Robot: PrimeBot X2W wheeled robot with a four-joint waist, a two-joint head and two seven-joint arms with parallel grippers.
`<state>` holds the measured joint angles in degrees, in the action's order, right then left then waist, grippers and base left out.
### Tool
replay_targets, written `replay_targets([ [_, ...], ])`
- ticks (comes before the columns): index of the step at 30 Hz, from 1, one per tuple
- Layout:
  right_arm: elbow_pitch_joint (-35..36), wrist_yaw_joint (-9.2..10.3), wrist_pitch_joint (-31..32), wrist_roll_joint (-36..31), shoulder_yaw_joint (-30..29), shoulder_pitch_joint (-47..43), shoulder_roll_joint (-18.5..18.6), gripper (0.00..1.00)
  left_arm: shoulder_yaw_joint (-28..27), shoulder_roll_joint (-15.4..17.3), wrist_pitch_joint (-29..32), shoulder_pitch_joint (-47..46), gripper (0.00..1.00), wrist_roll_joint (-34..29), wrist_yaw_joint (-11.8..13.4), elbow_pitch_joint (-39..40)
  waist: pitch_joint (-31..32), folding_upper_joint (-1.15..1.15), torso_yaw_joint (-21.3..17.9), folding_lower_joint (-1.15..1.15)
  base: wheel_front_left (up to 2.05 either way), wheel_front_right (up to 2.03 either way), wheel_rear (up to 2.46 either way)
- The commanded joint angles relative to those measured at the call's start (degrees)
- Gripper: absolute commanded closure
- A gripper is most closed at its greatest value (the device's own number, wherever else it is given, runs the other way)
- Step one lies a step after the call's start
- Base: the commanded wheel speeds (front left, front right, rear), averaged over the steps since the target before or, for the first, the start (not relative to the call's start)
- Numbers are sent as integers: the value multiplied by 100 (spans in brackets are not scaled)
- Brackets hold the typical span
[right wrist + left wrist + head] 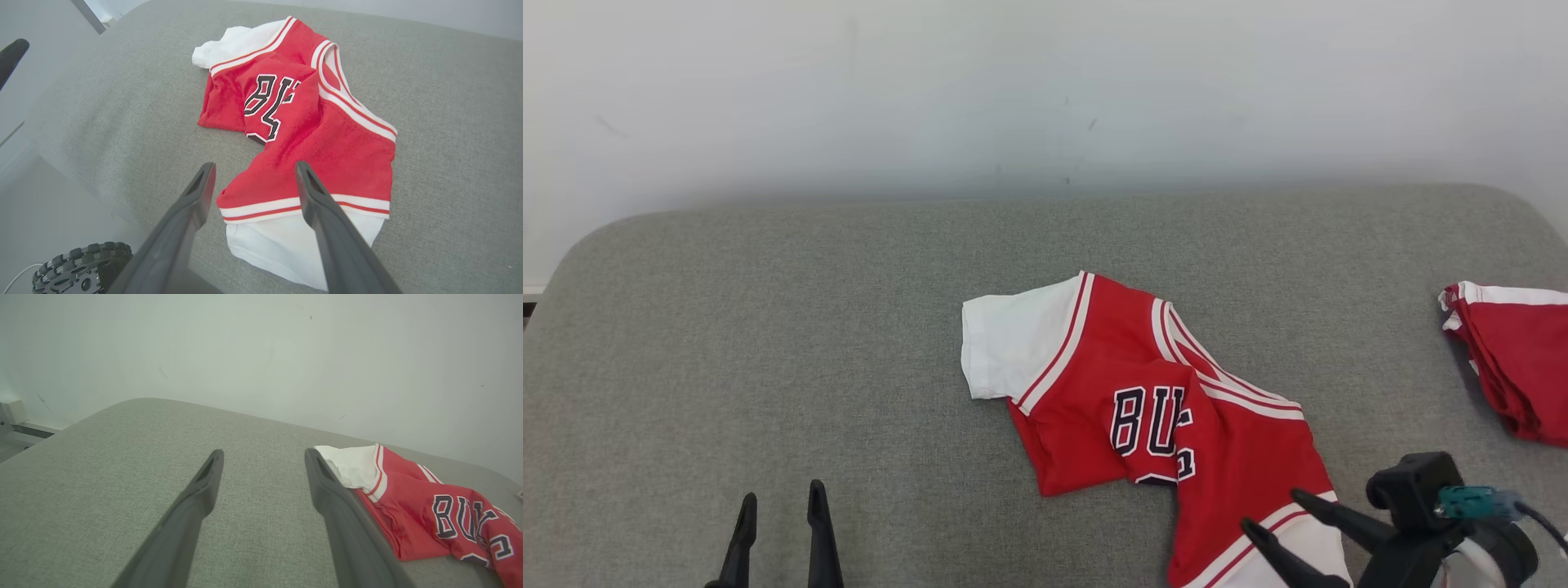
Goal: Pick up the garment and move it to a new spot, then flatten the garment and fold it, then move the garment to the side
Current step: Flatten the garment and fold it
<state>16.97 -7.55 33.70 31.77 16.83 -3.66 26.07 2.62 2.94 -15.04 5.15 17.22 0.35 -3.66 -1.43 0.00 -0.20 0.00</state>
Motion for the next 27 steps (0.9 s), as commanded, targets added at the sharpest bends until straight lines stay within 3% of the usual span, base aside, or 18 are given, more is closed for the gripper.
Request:
replay_targets([
  [1, 90, 15, 44, 43, -87, -79, 10, 0, -16, -9, -19, 48, 0, 10, 7, 11, 1, 0, -2, 0, 0, 0, 0],
  [7, 150, 15, 248, -236, -1036, 25, -195, 0, -7, -8, -19, 38, 0, 23, 18, 0, -28, 0, -51, 0, 0, 0, 0],
  [13, -719, 15, 445, -218, -1665, 542, -554, 0, -59, -8, -19, -94, 0, -55, -19, -24, -162, 0, -70, 0, 0, 0, 0],
  [27, -3088, 15, 752, -605, -1881, 2046, -800, 0, -1, -9, -19, -401, 0, -144, -101, -28, -702, 0, 313, 0, 0, 0, 0],
])
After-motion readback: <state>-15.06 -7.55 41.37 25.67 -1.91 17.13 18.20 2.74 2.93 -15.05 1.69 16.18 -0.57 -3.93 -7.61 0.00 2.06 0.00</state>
